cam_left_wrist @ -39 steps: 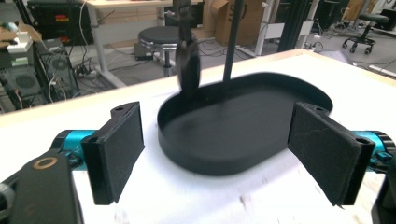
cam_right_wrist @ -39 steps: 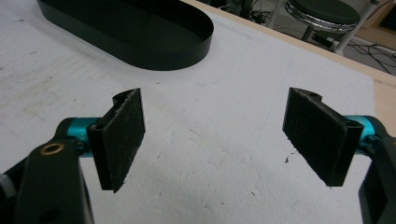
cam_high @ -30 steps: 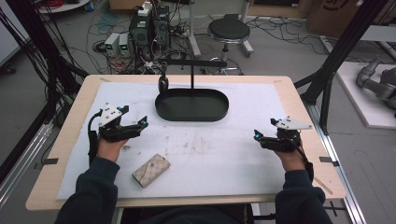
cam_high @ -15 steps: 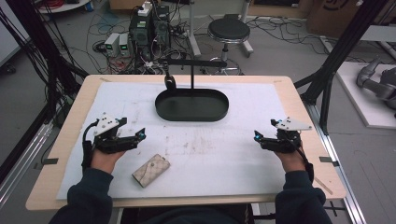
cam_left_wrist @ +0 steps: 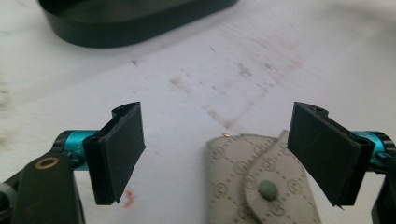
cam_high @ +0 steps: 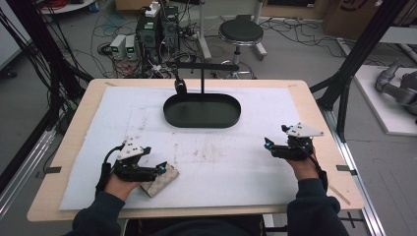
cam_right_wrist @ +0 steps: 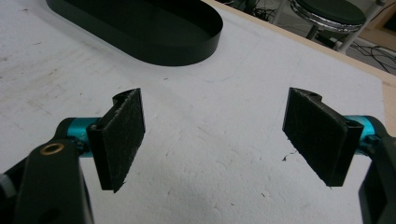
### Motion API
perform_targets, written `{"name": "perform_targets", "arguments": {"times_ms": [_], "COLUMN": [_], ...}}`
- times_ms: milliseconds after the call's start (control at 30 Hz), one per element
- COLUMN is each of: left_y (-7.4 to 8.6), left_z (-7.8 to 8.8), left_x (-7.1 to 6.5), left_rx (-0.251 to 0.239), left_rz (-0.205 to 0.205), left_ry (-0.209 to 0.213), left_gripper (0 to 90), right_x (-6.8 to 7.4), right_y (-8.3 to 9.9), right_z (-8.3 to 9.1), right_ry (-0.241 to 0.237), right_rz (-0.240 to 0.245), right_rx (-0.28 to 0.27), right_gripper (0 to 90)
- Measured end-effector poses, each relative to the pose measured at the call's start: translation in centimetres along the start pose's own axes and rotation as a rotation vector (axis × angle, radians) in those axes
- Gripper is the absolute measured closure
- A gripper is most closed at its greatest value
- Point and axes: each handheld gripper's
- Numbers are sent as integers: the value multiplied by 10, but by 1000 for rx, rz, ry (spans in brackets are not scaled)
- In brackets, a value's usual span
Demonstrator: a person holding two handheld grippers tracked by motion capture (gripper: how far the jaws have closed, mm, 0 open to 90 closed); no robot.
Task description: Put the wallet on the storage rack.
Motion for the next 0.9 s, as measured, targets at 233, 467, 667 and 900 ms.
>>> {"name": "perform_targets", "arguments": {"times_ms": [233, 467, 667, 900], "left_y": [7, 10, 9, -1], "left_z": [-12, -20, -22, -29], "left_x": [-7, -10, -8, 2], "left_rx": [95, 190, 213, 202], "left_rz": [-7, -52, -51, -66], "left_ry": [82, 110, 104, 27], "left_gripper": [185, 226, 319, 344], "right_x": [-1, 0, 0, 0], "right_y": [0, 0, 0, 0], "right_z": [-1, 0, 0, 1], "right_ry": [-2, -1, -1, 1], "right_rz": [-1, 3, 0, -3], "right_rx": [2, -2, 3, 2], "right_gripper": [214, 215, 215, 215]}}
Point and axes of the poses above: each handheld gripper's, and its own axes: z roughly backward along the jaws, y roughly out of its underside, x roughly to its left
